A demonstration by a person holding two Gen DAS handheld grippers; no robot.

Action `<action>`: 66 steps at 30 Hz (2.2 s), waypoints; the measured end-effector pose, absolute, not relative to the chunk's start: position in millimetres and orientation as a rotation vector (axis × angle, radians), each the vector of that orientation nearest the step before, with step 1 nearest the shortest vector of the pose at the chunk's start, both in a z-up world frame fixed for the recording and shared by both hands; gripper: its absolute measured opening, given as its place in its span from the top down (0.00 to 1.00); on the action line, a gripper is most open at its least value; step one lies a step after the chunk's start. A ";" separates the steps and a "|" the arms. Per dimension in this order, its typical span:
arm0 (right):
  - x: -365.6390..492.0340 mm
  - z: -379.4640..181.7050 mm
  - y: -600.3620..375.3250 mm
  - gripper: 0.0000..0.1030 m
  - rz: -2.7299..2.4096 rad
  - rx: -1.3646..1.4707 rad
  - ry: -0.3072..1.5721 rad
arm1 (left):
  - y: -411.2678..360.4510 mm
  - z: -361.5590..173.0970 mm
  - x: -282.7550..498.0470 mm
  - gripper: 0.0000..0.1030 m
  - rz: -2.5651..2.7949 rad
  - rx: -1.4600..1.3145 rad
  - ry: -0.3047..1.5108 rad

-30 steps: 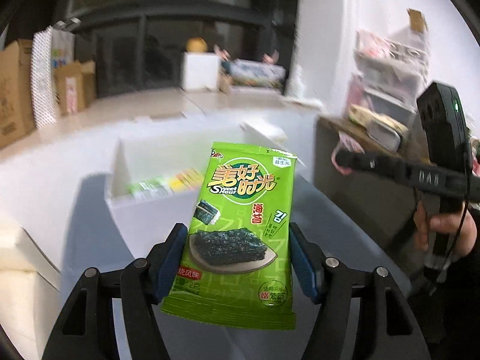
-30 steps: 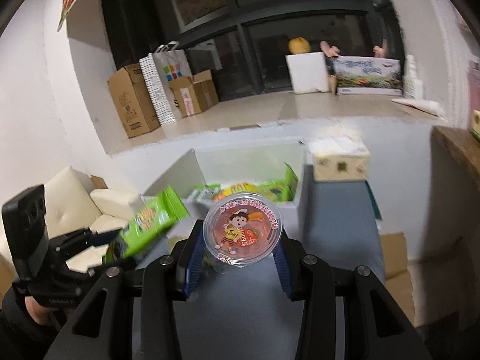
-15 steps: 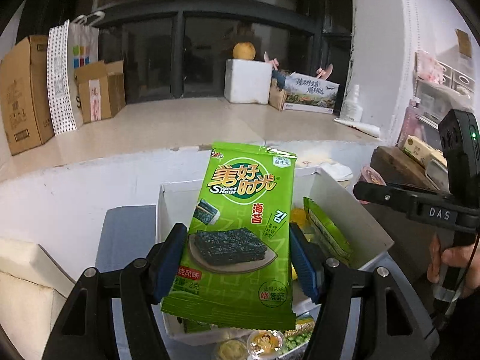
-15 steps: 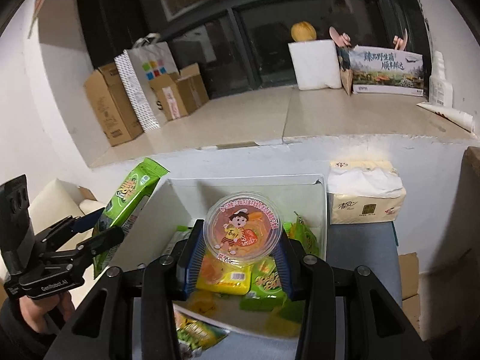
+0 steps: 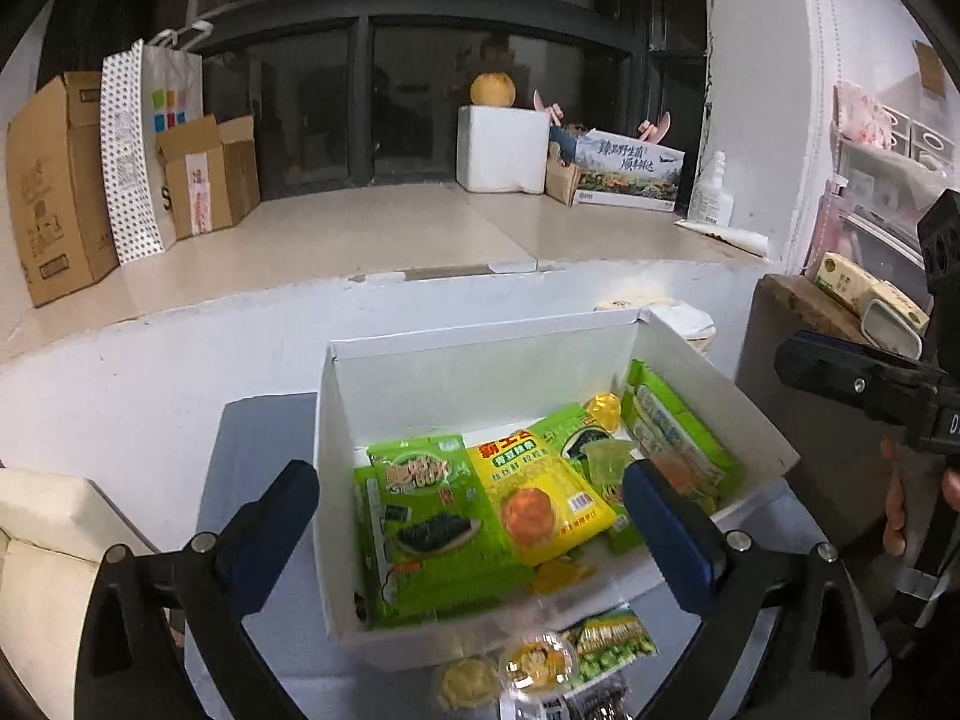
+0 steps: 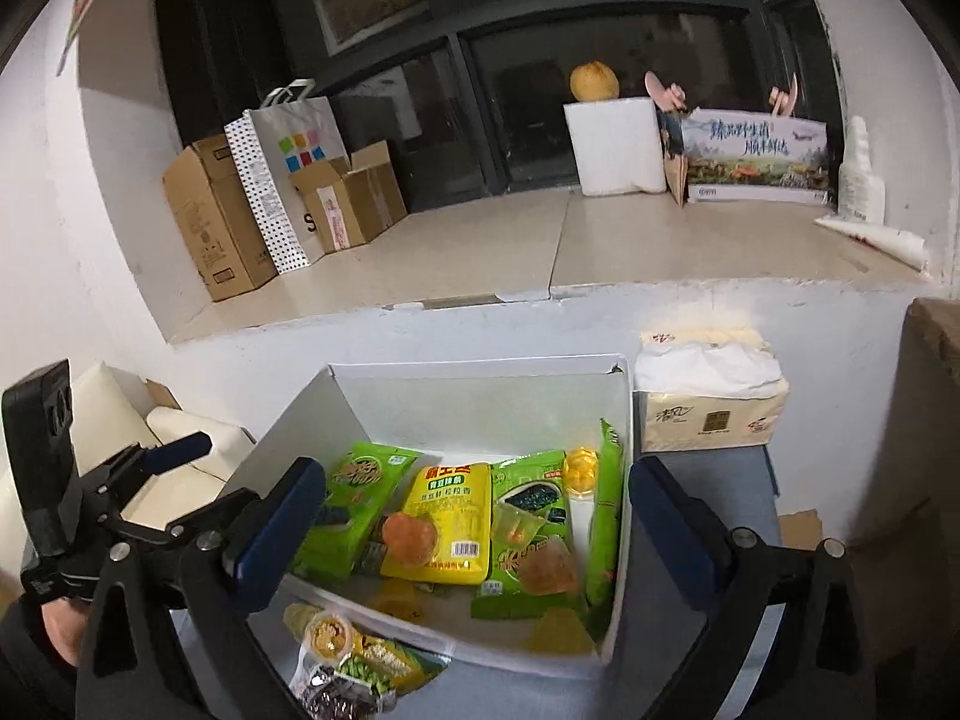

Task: Organize snacks
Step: 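Drop the seaweed packet into the box with the left gripper while the right drops the red cup, then grasp a yellow jelly cup with the left gripper while the right grasps the green pea packet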

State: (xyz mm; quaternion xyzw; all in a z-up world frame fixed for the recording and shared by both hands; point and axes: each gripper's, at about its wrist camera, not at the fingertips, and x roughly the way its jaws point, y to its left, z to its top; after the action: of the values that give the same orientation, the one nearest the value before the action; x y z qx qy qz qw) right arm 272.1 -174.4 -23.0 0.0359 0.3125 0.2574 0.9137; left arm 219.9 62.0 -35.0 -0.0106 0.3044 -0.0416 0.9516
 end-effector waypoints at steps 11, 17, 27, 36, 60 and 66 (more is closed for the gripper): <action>187.8 -59.3 -178.2 0.00 0.577 0.149 0.663 | 57.2 -40.7 120.4 0.00 -0.056 -0.004 0.594; 158.2 -87.7 -176.8 0.00 0.553 0.143 0.671 | 74.3 -45.4 81.5 0.00 -0.021 -0.066 0.580; 189.7 -132.3 -124.0 0.00 0.597 0.068 0.836 | 79.4 -49.3 69.0 0.00 -0.023 -0.112 0.564; 238.6 -176.5 -104.0 0.02 0.590 0.135 0.999 | 77.9 -60.1 69.0 0.00 -0.033 -0.113 0.592; 153.4 -114.6 -179.4 0.65 0.609 0.088 0.758 | 44.8 -130.3 133.5 0.00 -0.097 -0.083 0.748; 139.4 -109.5 -186.1 0.65 0.610 0.080 0.739 | 14.7 -135.8 168.7 0.00 -0.087 0.063 0.743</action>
State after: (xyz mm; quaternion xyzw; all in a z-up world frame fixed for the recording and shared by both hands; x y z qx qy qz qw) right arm 139.4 -186.1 -109.5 0.0387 0.3553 0.2936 0.8866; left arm 168.7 14.7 -135.8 0.0305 0.3630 -0.0425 0.9303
